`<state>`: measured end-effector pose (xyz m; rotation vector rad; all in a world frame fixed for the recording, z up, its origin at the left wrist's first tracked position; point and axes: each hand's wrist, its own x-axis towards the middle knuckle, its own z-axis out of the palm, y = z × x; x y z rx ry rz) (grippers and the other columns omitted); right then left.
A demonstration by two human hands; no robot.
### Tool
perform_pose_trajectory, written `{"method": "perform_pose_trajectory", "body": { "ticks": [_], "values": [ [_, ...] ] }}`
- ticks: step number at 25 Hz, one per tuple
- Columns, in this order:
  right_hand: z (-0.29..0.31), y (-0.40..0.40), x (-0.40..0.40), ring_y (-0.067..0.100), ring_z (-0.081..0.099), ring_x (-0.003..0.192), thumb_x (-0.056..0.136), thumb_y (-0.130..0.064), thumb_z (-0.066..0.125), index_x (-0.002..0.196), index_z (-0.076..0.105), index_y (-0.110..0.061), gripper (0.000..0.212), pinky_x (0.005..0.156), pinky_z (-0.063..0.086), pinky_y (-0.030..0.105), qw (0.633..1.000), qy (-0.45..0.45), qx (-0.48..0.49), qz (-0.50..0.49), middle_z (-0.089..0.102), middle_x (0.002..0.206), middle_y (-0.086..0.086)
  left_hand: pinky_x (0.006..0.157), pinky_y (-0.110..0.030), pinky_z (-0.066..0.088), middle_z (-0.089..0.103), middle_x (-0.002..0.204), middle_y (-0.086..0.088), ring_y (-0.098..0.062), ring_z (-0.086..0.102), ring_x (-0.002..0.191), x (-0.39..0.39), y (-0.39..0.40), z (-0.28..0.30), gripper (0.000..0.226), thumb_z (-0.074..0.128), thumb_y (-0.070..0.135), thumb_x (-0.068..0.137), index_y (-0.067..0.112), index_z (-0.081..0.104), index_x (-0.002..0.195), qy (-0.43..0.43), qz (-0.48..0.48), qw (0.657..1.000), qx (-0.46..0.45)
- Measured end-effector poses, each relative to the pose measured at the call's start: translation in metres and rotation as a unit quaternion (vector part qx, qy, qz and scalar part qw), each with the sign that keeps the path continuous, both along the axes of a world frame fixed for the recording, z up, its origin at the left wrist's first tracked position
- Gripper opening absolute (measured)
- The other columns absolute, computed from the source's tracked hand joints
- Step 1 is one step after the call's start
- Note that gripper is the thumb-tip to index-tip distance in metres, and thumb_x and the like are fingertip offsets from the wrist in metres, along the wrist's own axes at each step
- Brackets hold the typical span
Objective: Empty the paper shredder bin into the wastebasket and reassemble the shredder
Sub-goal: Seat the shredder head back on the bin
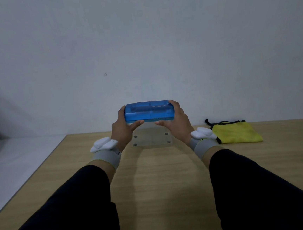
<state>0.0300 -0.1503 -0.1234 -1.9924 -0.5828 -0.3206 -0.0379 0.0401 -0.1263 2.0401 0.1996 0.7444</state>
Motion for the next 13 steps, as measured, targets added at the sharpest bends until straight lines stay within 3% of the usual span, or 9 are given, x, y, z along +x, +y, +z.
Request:
{"method": "perform_pose_trajectory", "body": {
  "ticks": [4,8,13],
  "values": [
    [-0.003,0.016,0.024,0.022,0.048,0.117,0.072,-0.037,0.081,0.142,0.028,-0.023,0.089,0.093,0.04,0.024,1.0,0.002,-0.012,0.001,0.043,0.134,0.01,0.085,-0.029,0.048,0.055,0.126,-0.003,-0.021,0.055,0.11,0.024,0.015,-0.005,0.08,0.071,0.044,0.077,0.026,0.028,0.142,0.012,0.007,1.0,0.006],
    [-0.006,0.026,0.037,0.022,0.048,0.118,0.074,-0.036,0.08,0.143,0.027,-0.023,0.088,0.093,0.04,0.024,1.0,0.0,-0.015,0.0,0.042,0.135,0.01,0.087,-0.047,0.054,0.054,0.13,-0.006,-0.026,0.055,0.113,0.036,0.025,-0.007,0.081,0.071,0.043,0.078,0.027,0.027,0.143,0.024,0.009,1.0,0.008],
    [-0.017,0.037,0.046,0.024,0.046,0.123,0.074,-0.04,0.079,0.145,0.026,-0.023,0.089,0.096,0.043,0.03,0.999,-0.015,-0.03,-0.019,0.038,0.142,0.01,0.088,-0.049,0.054,0.052,0.132,-0.006,-0.026,0.055,0.114,0.048,0.037,-0.016,0.081,0.071,0.044,0.078,0.03,0.026,0.143,0.038,-0.002,0.999,0.006]
  ]
}}
